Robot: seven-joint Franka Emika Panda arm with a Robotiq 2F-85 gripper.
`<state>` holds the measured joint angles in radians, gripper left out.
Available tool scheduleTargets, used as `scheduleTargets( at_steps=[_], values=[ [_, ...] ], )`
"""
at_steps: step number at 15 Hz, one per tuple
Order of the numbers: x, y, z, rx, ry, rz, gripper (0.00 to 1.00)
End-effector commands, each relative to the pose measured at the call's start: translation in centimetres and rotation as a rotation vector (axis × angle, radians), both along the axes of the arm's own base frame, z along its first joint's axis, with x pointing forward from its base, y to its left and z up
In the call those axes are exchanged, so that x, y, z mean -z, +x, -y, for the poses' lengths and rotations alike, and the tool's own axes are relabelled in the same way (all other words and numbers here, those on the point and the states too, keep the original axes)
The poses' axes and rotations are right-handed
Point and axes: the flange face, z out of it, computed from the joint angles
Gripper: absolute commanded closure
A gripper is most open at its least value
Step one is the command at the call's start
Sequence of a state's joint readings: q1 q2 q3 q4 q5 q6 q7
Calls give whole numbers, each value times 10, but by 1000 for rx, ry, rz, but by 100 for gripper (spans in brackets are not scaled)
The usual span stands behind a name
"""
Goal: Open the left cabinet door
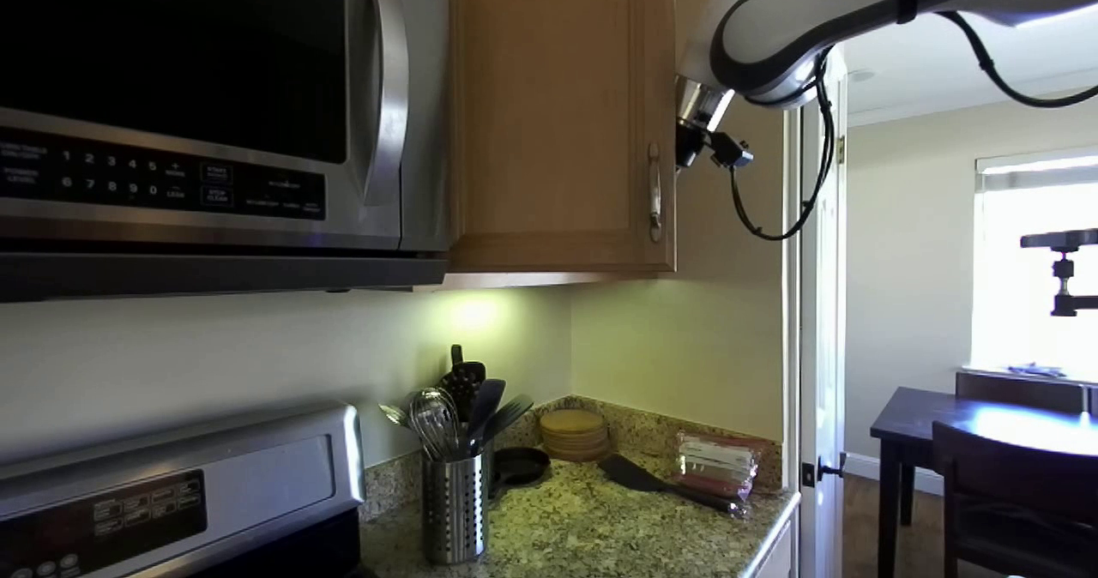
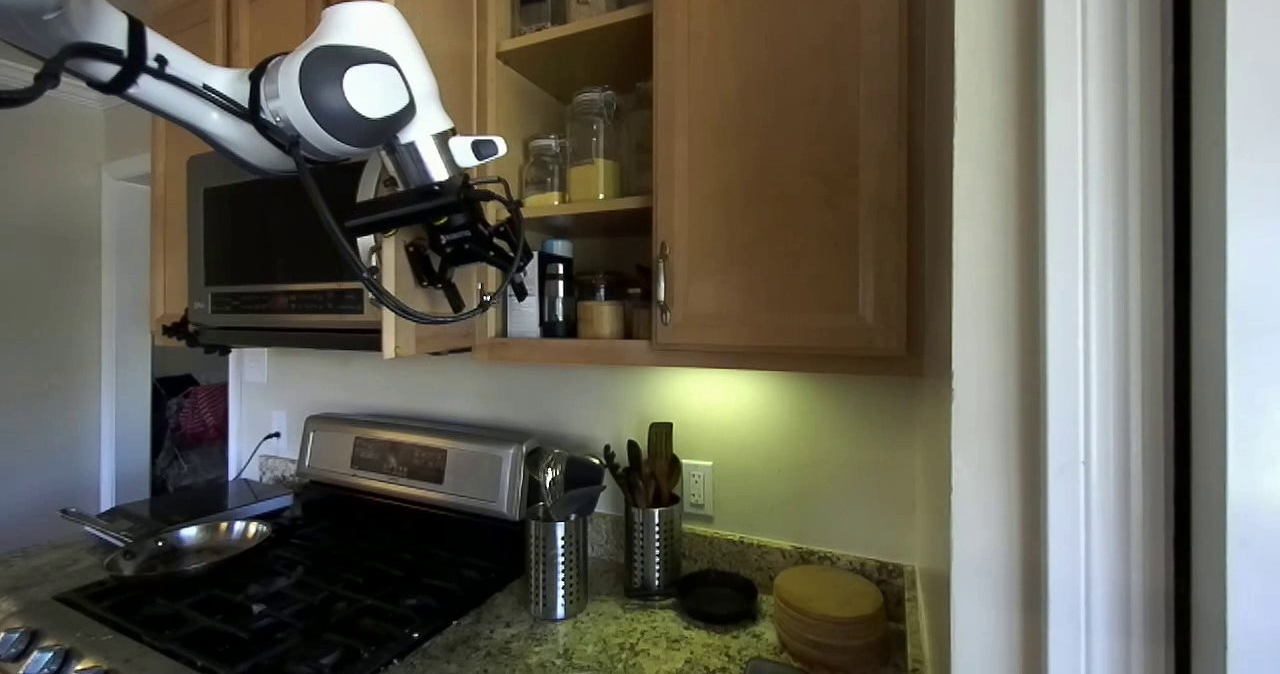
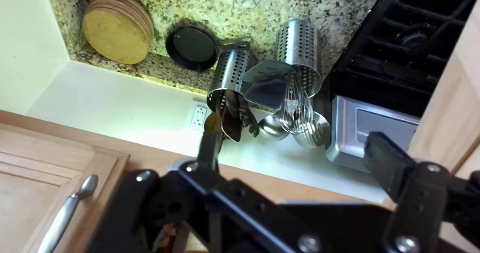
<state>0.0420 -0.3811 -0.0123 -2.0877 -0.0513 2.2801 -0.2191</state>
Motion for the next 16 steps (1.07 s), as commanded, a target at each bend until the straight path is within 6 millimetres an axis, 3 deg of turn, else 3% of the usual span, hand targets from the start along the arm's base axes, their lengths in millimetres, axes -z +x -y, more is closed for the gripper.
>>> scheduleTargets(
  at_steps=[1, 4, 6, 9, 12, 16],
  values=[
    [-10, -12, -30, -78, 36, 6, 0],
    [-13, -14, -50, -119, 46, 12, 0],
    [-9, -10, -50, -94, 53, -8, 0],
    [1, -6, -37, -49, 62, -46, 0],
    [18, 2, -11, 61, 52, -112, 0],
    [63, 6, 13, 155, 37, -312, 0]
  ],
)
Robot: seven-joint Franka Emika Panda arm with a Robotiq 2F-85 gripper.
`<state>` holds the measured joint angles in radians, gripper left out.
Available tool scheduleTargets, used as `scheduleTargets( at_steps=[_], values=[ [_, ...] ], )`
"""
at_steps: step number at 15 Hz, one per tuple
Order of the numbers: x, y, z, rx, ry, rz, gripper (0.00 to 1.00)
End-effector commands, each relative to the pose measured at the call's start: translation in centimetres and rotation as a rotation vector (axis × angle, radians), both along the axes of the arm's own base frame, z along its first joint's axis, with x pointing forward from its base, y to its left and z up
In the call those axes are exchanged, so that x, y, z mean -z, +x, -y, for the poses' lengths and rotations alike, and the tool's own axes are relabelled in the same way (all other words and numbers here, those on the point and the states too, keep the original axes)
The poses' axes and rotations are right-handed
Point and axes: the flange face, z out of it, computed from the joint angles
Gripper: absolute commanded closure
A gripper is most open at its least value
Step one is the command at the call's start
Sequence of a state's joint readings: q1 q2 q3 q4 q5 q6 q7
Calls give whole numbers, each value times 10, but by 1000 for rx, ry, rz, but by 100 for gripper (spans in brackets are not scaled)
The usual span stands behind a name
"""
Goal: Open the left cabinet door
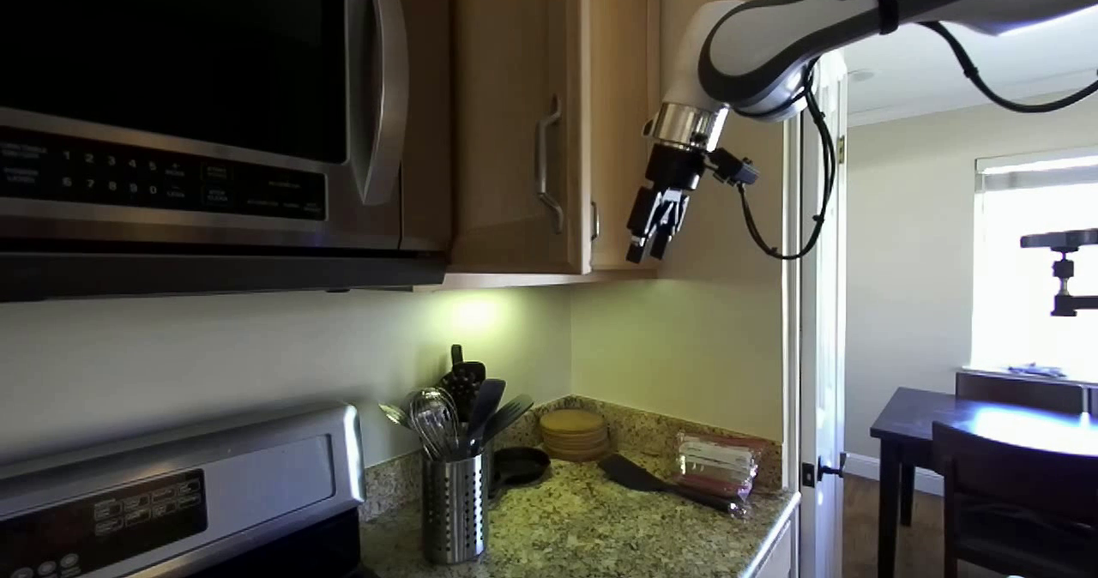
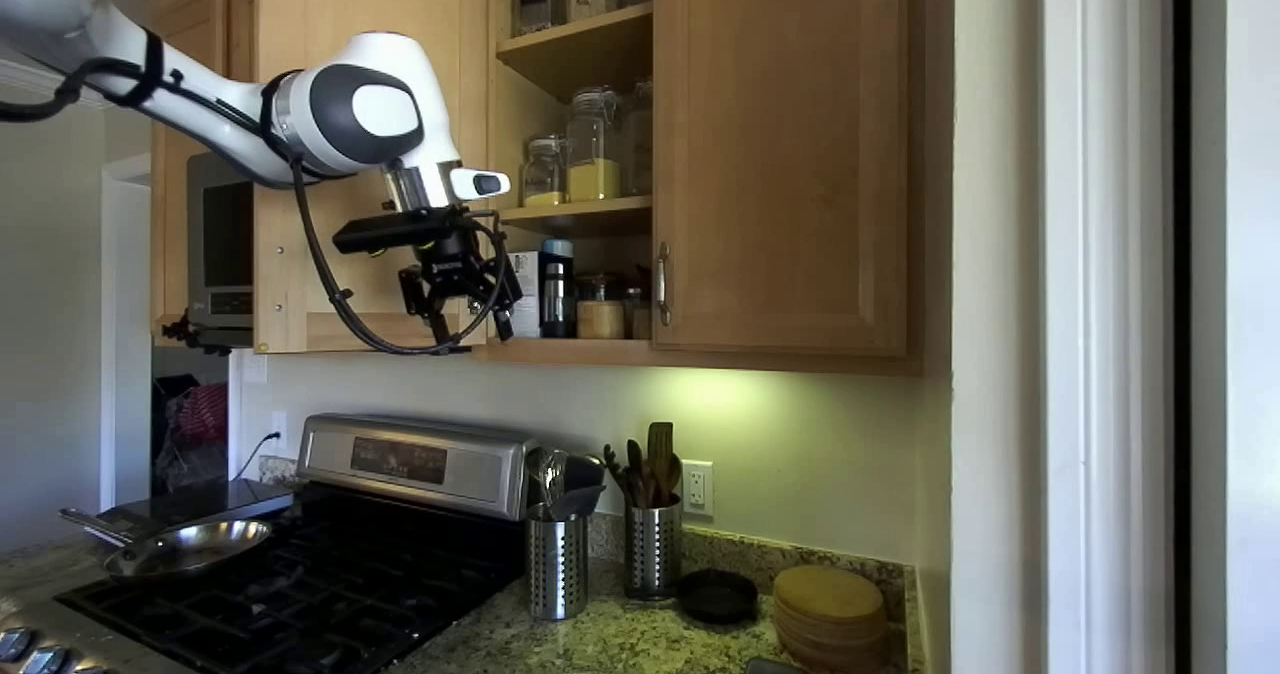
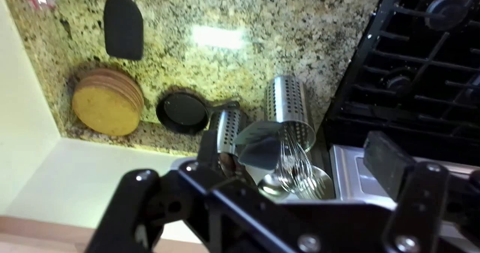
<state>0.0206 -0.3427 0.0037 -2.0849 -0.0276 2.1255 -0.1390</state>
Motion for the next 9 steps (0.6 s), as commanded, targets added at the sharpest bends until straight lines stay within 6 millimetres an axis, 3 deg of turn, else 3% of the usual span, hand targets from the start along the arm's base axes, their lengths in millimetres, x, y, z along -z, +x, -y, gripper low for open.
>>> scheduleTargets(
  at_steps=[1, 6, 7, 9],
  values=[
    [38, 2, 14, 75, -16, -175, 0],
    [87, -2, 24, 105, -3, -364, 0],
    [78, 3, 17, 66, -1, -321, 0],
    [88, 3, 20, 77, 2, -346, 0]
  ],
)
